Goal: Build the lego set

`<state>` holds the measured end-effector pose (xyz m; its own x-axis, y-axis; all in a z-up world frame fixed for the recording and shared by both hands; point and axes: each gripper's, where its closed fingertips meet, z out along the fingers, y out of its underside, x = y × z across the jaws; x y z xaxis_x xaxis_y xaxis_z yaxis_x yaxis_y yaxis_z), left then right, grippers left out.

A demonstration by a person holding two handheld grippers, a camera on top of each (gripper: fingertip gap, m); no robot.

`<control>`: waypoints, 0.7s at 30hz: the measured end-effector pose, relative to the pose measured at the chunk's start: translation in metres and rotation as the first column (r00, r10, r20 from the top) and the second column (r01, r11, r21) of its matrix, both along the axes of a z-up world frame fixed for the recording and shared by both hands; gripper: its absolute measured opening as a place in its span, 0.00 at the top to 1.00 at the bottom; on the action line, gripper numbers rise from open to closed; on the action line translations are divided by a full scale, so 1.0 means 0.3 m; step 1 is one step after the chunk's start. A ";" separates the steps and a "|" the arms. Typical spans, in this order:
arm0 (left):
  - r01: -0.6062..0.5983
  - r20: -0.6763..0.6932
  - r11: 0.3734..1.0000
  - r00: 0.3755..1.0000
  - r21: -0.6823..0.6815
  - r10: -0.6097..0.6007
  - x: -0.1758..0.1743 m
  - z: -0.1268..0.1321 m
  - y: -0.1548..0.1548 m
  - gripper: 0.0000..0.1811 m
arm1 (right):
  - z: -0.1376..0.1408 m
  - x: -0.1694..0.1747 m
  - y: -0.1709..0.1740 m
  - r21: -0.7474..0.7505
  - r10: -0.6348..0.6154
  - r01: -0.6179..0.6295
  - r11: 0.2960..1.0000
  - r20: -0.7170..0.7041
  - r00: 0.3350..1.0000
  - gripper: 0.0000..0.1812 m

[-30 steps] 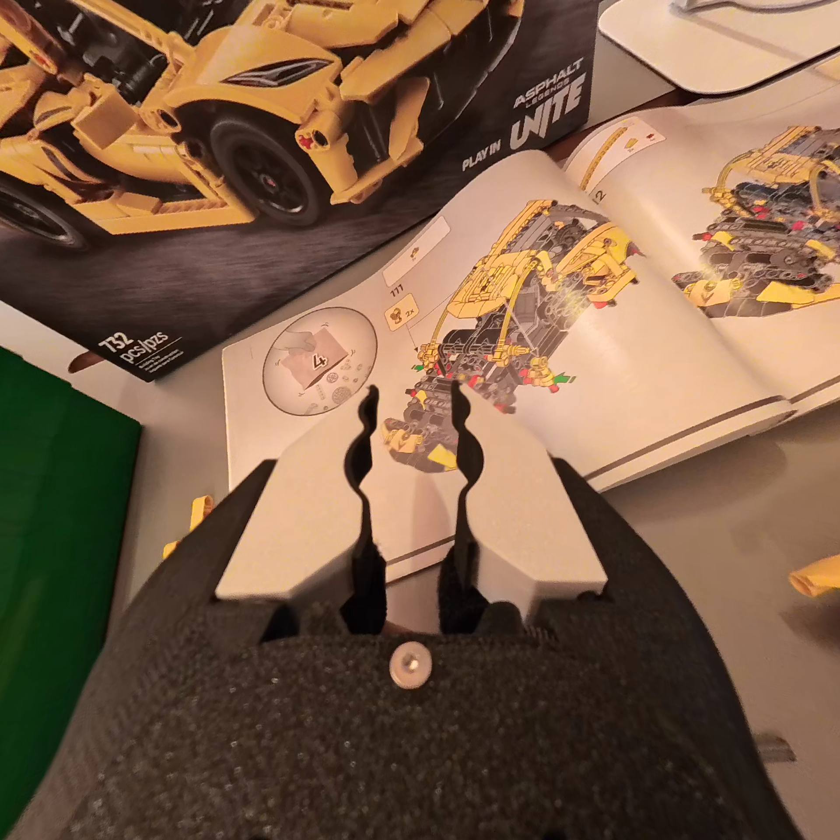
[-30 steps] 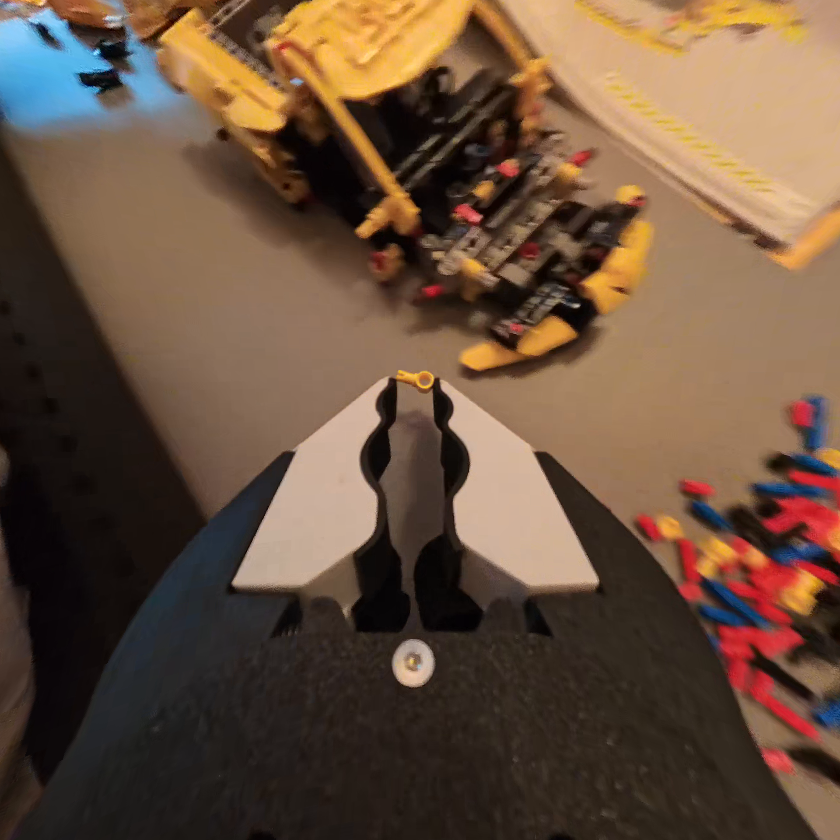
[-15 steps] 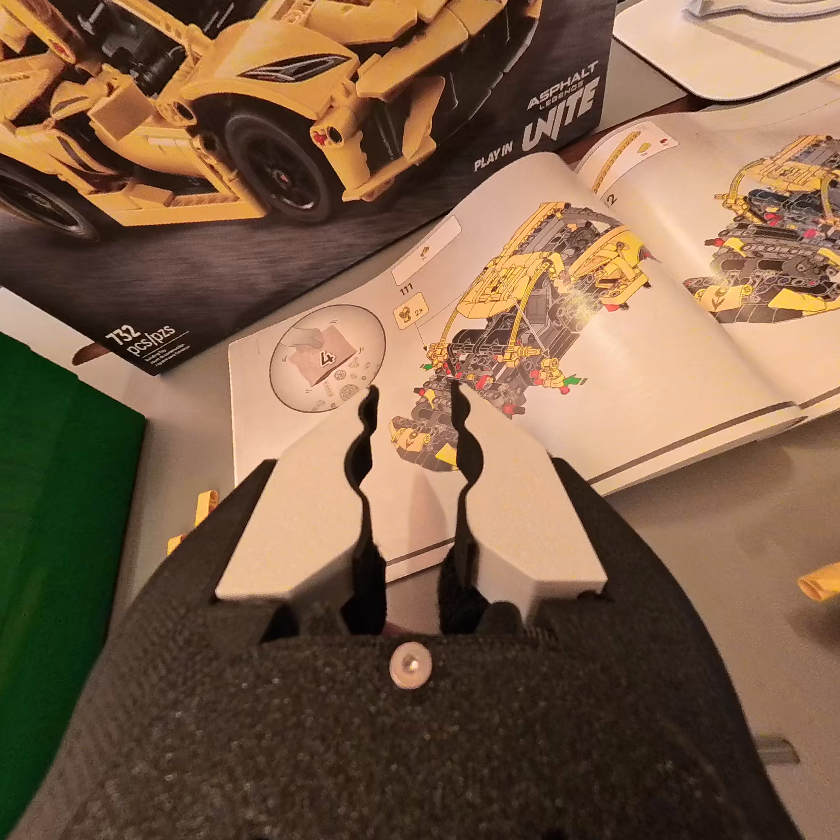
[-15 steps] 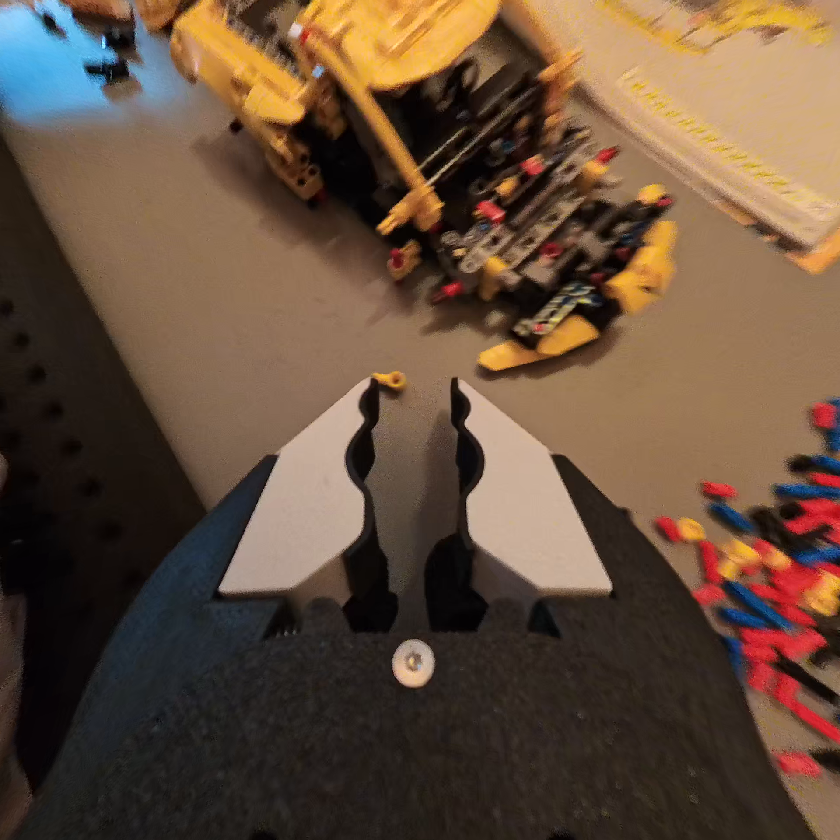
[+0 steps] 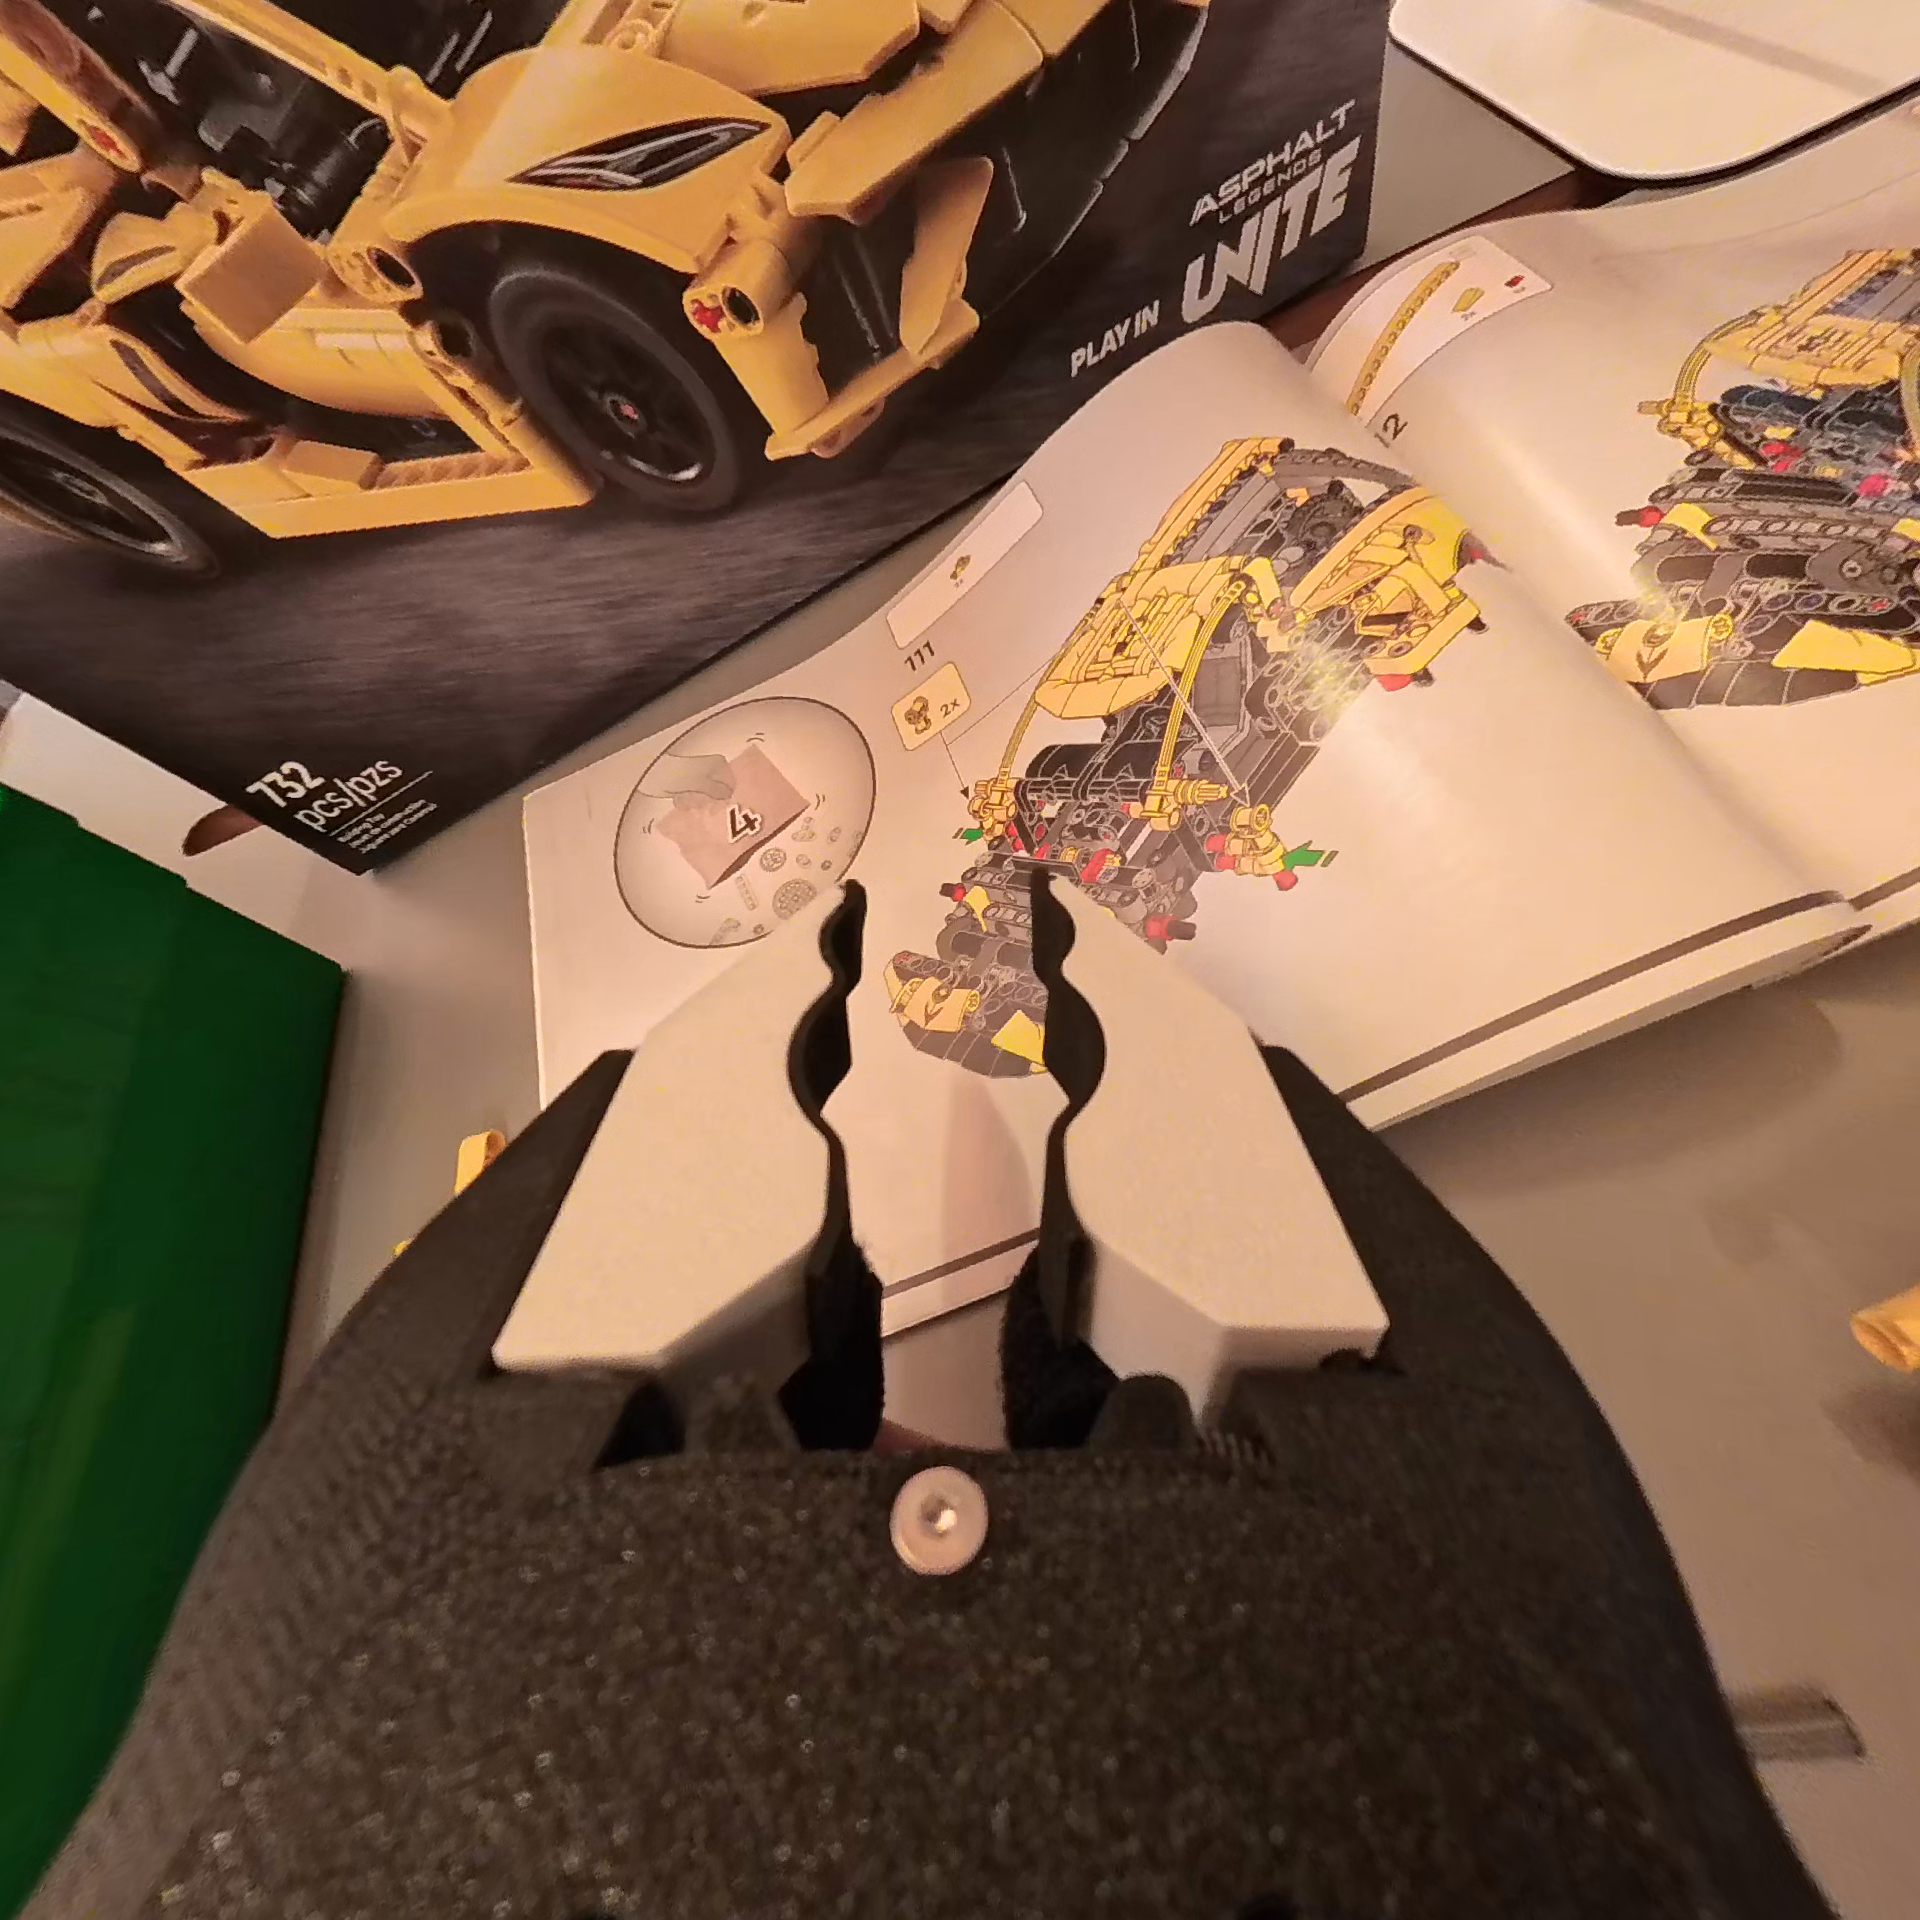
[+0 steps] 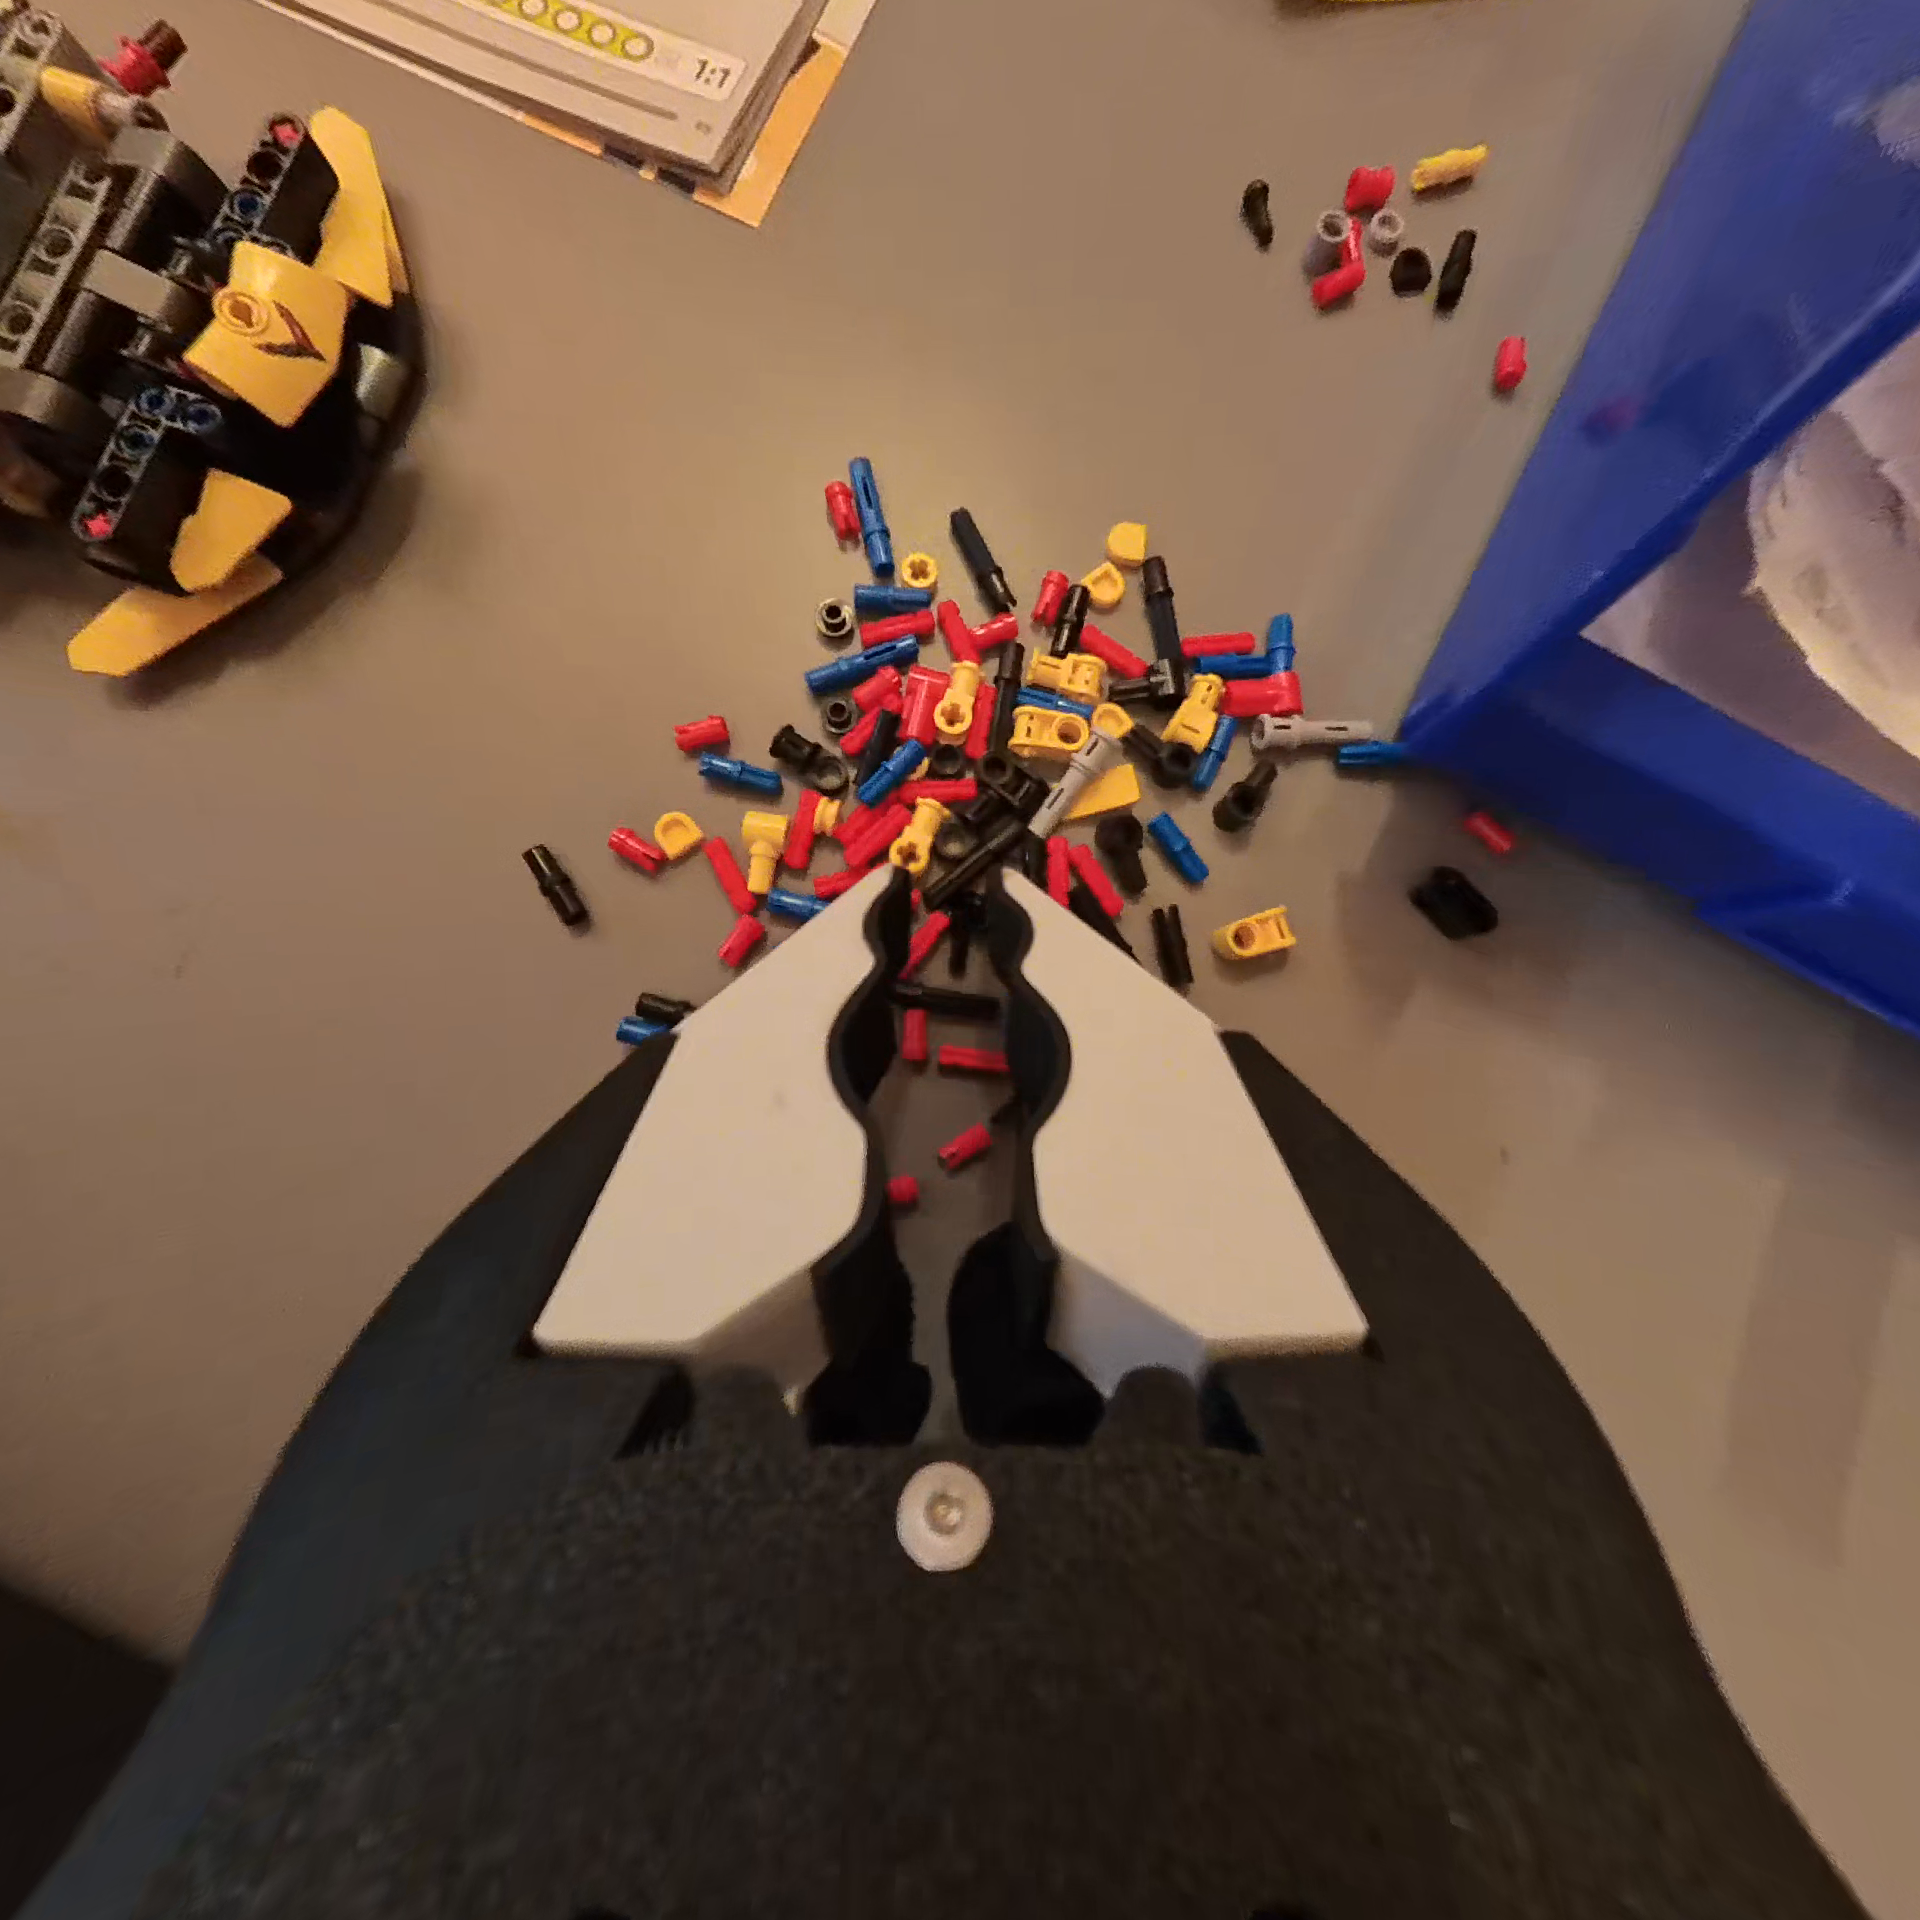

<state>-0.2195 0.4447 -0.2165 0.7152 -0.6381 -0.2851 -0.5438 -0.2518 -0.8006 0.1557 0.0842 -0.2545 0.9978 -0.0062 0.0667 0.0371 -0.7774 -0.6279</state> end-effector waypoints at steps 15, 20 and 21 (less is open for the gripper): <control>0.002 -0.013 1.000 1.000 0.014 -0.001 -0.001 0.005 0.000 0.82 | -0.027 -0.026 0.023 -0.025 0.026 -0.027 0.999 -0.034 0.999 0.97; -0.001 -0.020 1.000 1.000 0.021 0.001 -0.005 0.008 0.002 0.82 | 0.012 -0.020 0.020 -0.010 0.032 -0.032 0.999 0.002 0.999 0.97; 0.000 -0.016 1.000 1.000 0.024 0.001 -0.004 0.012 0.001 0.82 | 0.029 -0.020 0.018 -0.001 0.035 -0.035 0.999 0.015 0.999 0.97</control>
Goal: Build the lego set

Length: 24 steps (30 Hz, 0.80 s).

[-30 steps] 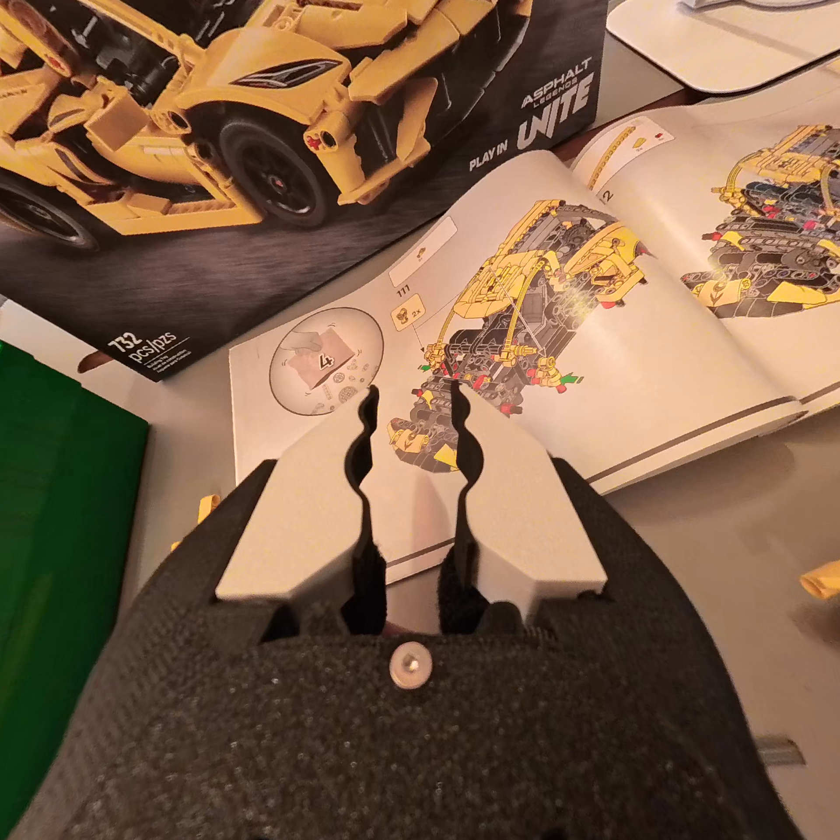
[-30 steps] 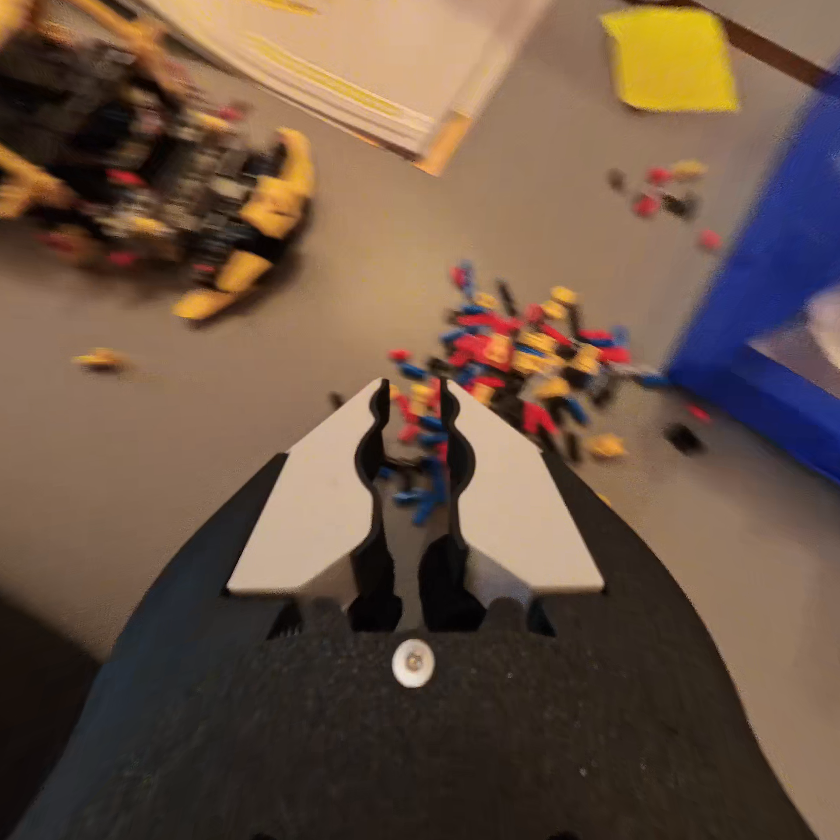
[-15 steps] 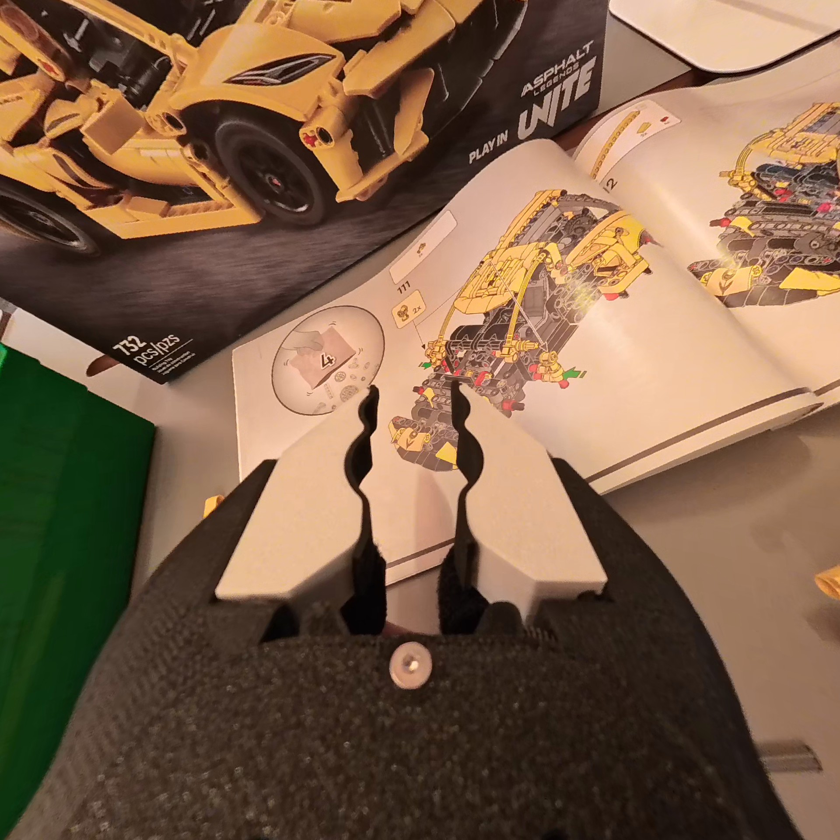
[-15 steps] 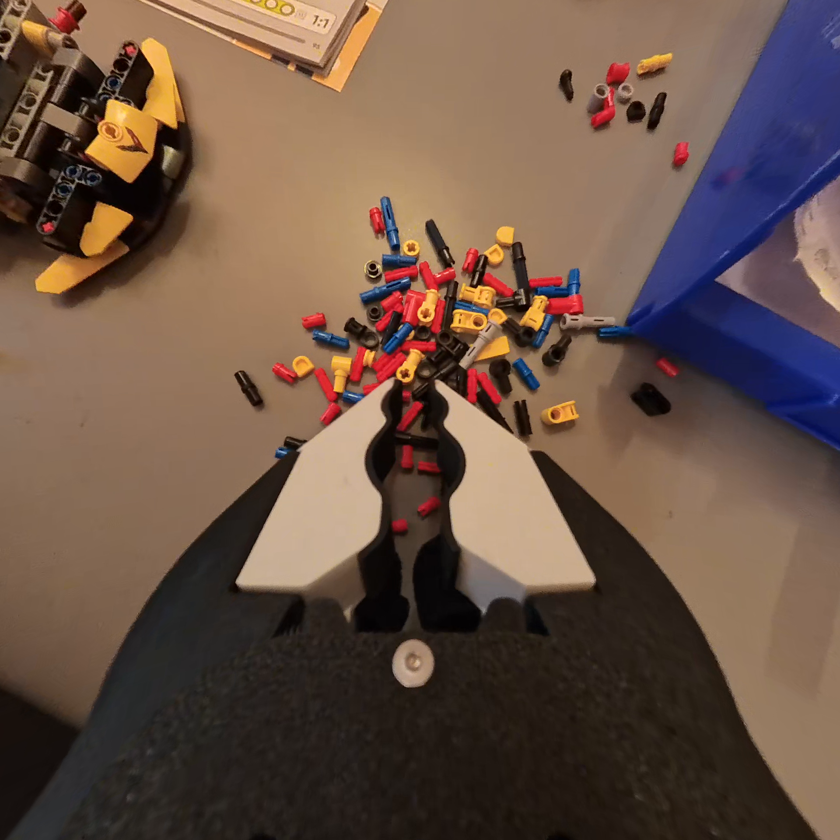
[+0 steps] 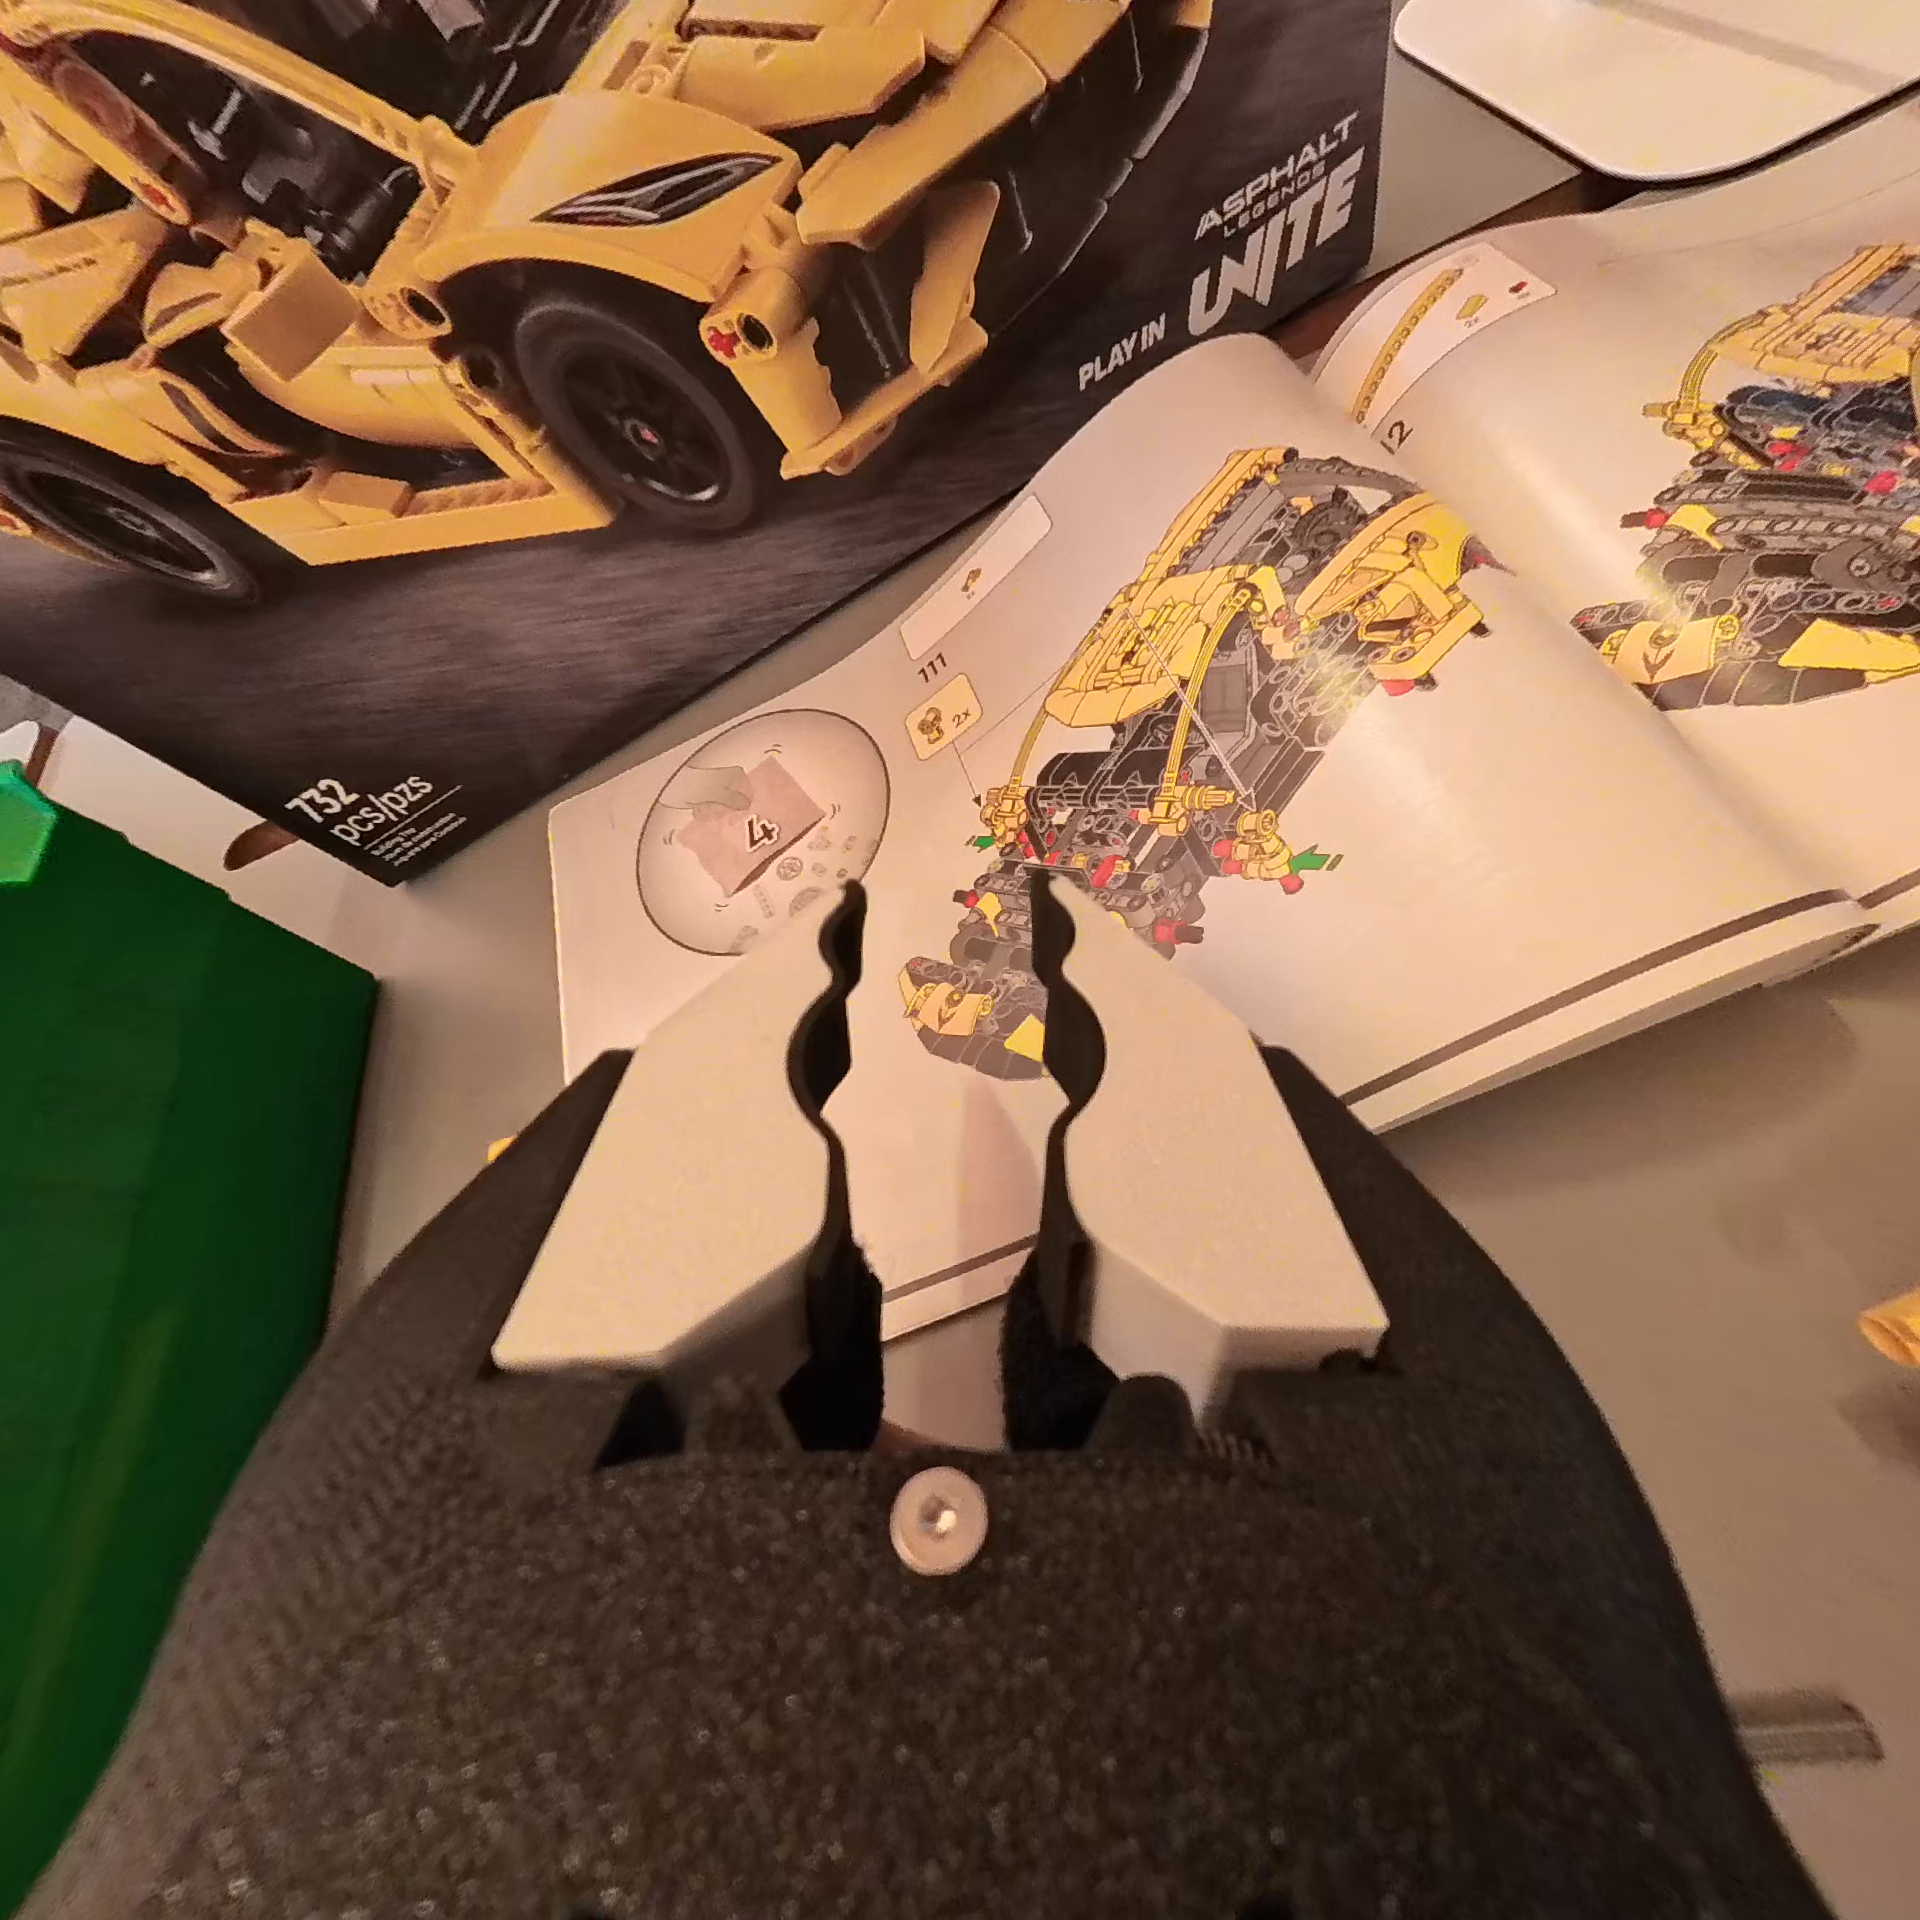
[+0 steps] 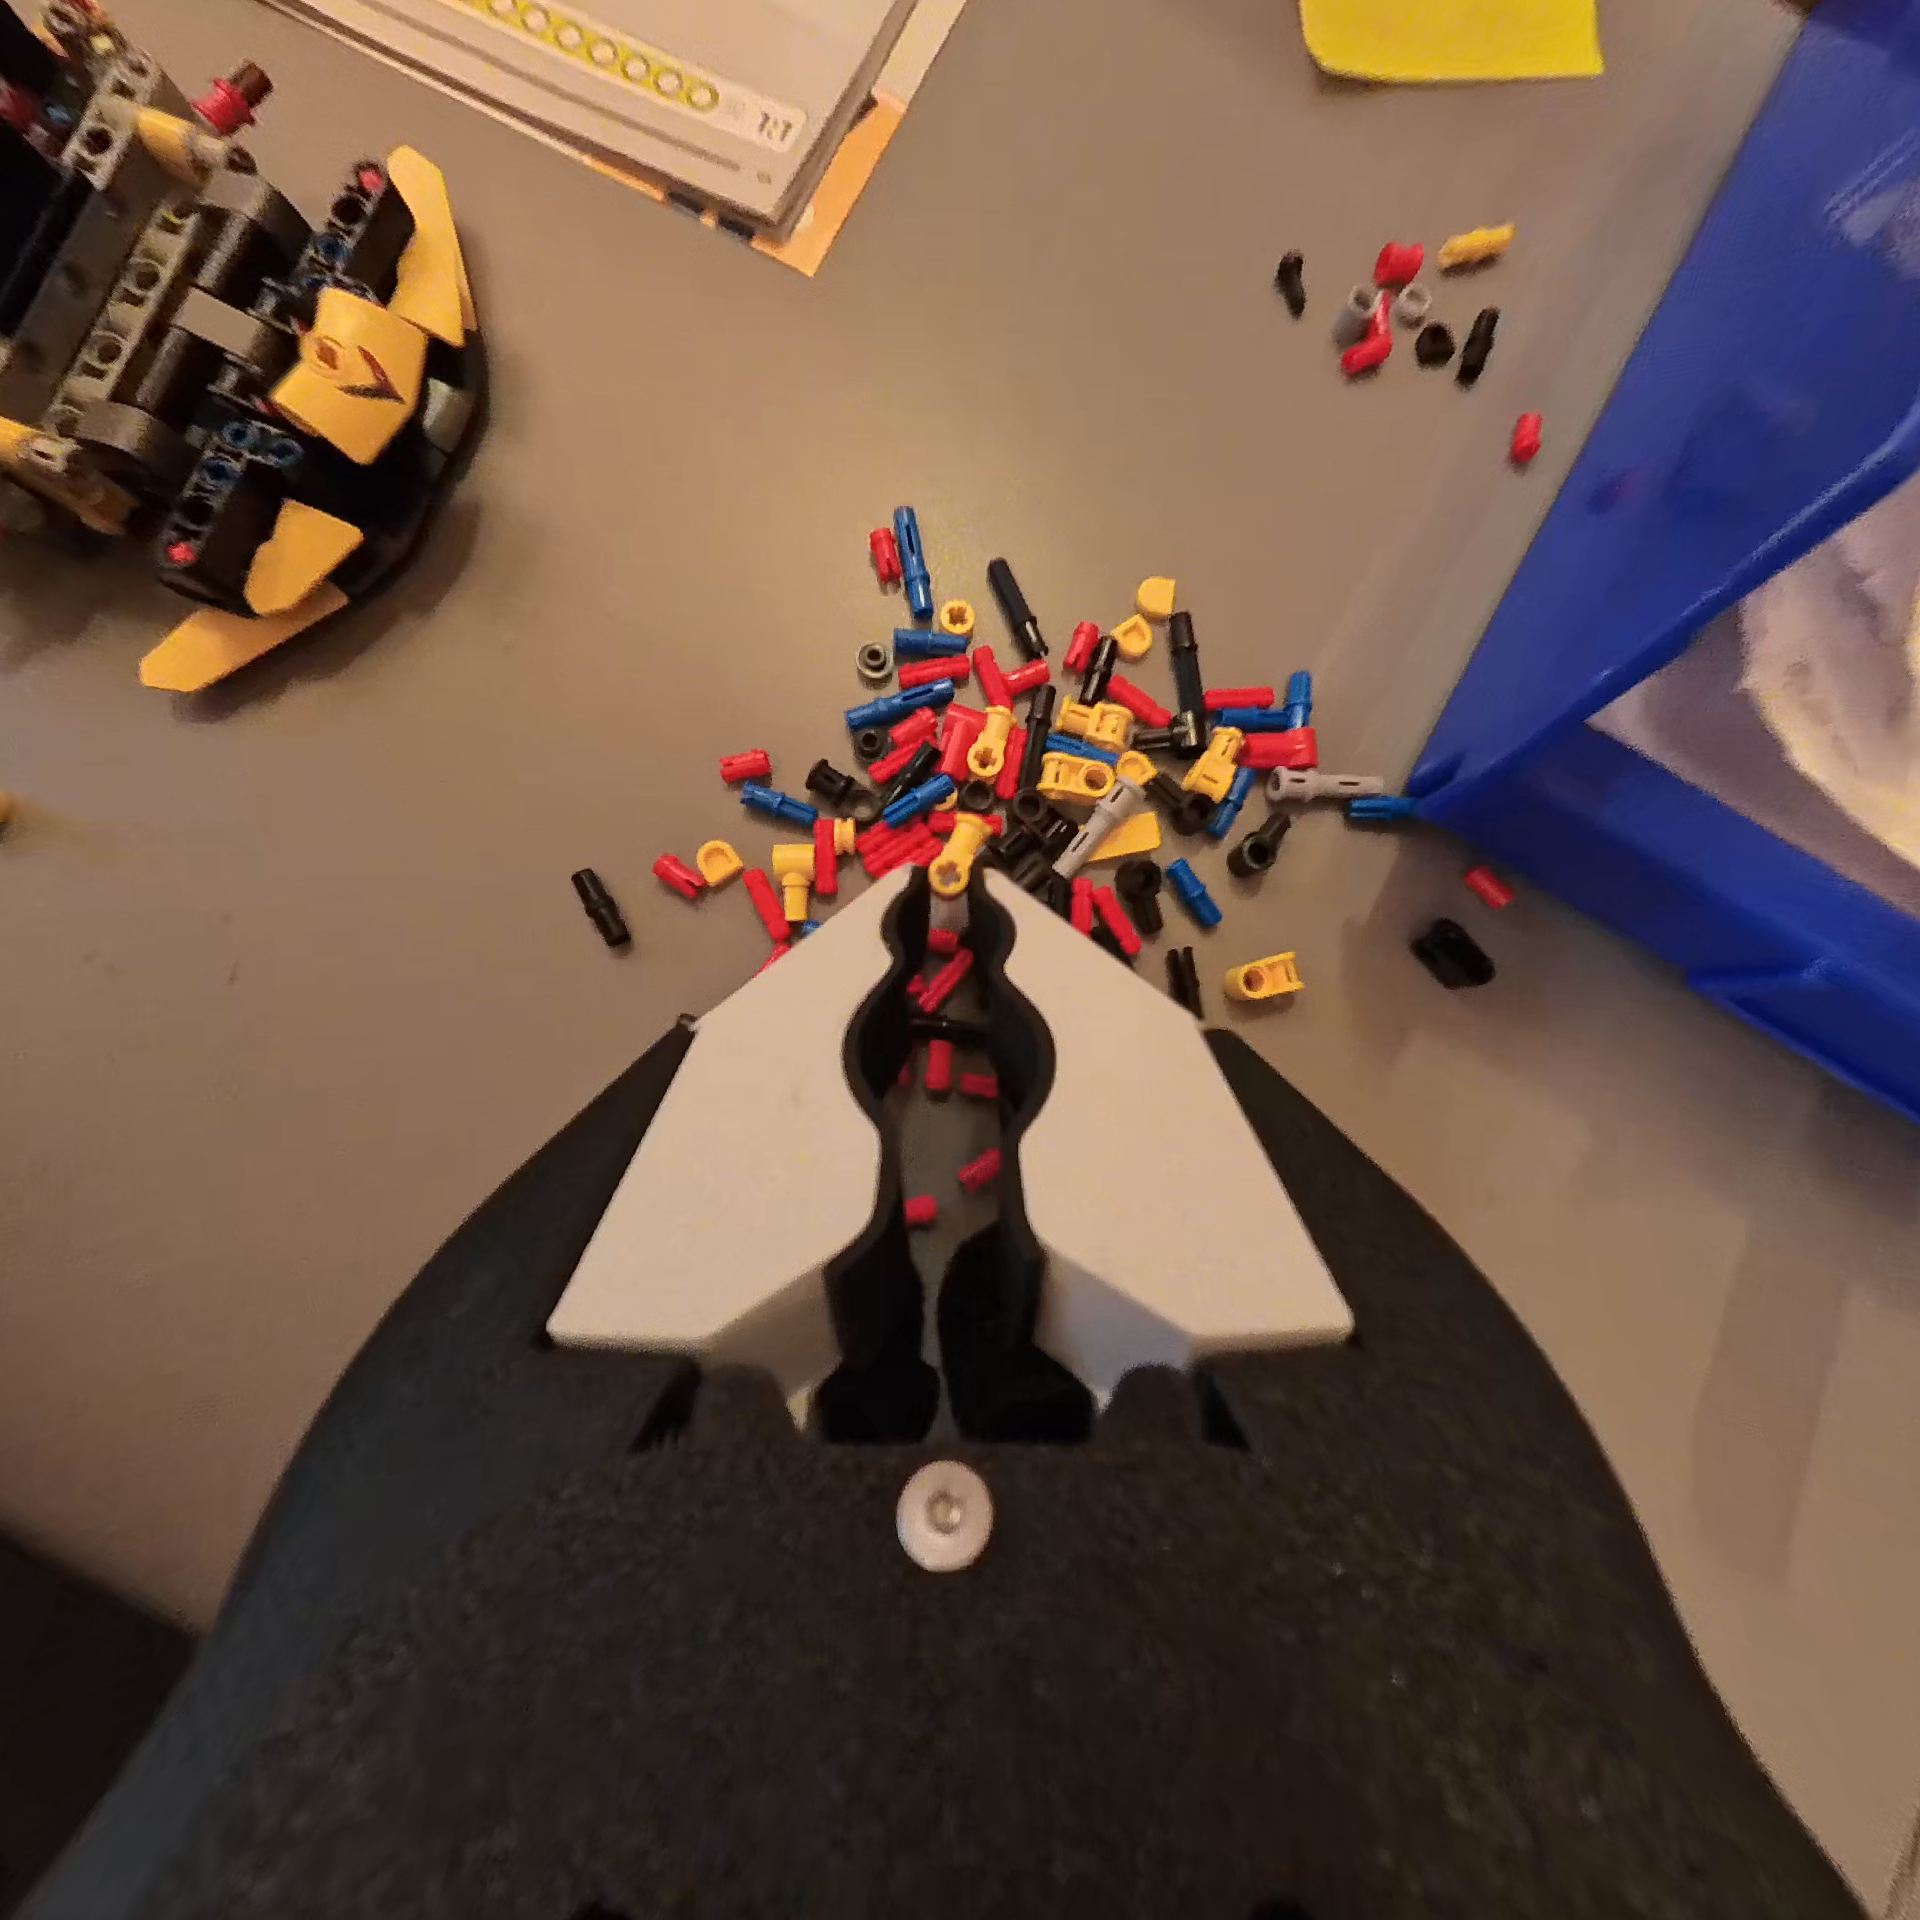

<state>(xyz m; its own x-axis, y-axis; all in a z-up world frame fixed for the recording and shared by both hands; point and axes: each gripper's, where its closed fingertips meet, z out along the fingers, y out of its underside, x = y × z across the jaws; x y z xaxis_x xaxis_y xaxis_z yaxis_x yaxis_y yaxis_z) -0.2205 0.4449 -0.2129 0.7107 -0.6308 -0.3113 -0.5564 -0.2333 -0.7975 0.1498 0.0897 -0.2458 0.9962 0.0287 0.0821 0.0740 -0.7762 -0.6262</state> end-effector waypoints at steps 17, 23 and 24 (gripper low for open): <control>0.008 0.021 1.000 1.000 0.005 -0.008 0.007 0.019 -0.007 0.82 | 0.026 -0.226 -0.012 -0.023 0.234 -0.234 0.972 0.013 0.972 0.97; 0.010 0.002 1.000 1.000 0.009 -0.010 0.010 0.007 -0.006 0.82 | -0.006 -0.017 -0.043 -0.041 -0.007 0.009 0.999 0.036 0.999 0.97; 0.008 0.002 1.000 1.000 0.009 -0.008 0.010 0.007 -0.006 0.82 | -0.006 0.002 -0.048 -0.037 -0.031 0.032 0.999 0.041 0.999 0.97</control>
